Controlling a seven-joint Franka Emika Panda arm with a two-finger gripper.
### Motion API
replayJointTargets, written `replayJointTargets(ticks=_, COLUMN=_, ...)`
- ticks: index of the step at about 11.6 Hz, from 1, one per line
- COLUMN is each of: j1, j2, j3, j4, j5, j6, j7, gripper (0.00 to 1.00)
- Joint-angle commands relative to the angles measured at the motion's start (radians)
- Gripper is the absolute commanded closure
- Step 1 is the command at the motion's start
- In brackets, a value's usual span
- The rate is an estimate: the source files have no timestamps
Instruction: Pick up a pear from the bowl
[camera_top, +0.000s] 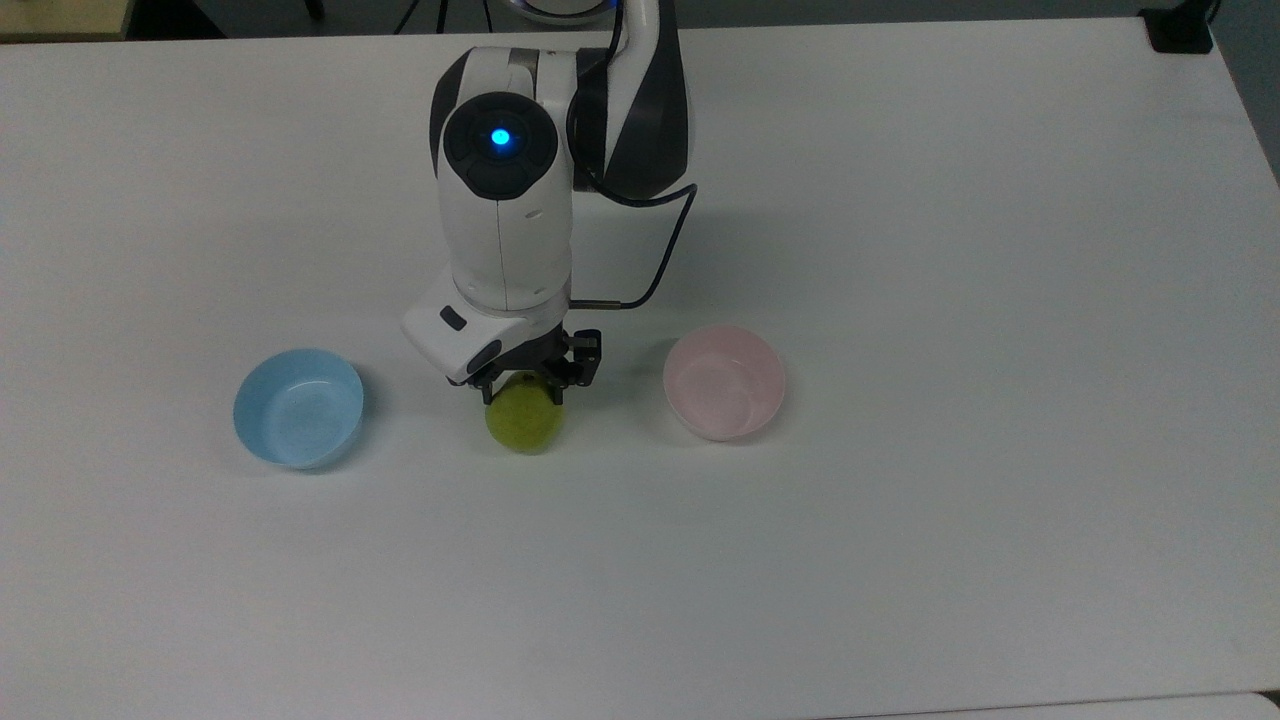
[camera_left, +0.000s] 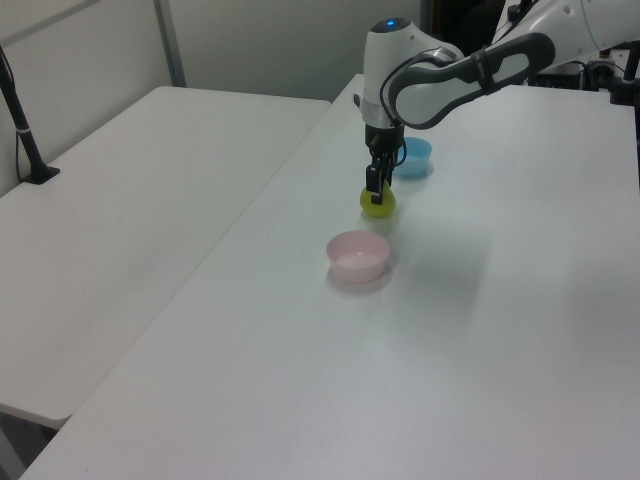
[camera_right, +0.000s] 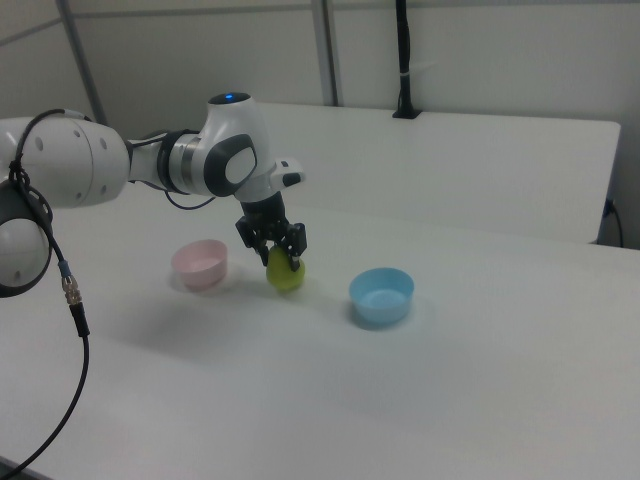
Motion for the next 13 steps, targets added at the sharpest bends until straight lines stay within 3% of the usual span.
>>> replayJointTargets(ticks=1, j1=-0.004, j2=-0.096, j3=-0.010, j4=-0.021, j5=0.001, j6=-0.008, j7=-0.014, gripper=0.00)
replayJointTargets(ticks=5, j1=-0.045, j2=-0.315, j3=-0.008, j4=-0.056, j5=0.002, j6=-0.253, j7=-0.008, gripper=0.00)
replayJointTargets(ticks=8, j1=-0.085, j2=-0.463, j3=-0.004, j4=-0.145, j5=-0.004, j6=-0.353, j7=-0.009, gripper=0.00)
replayJointTargets(ticks=13, j1=-0.119, j2=-0.526, j3=0.004, j4=-0.198, j5=-0.010, j6=-0.355, j7=-0.018, gripper=0.00)
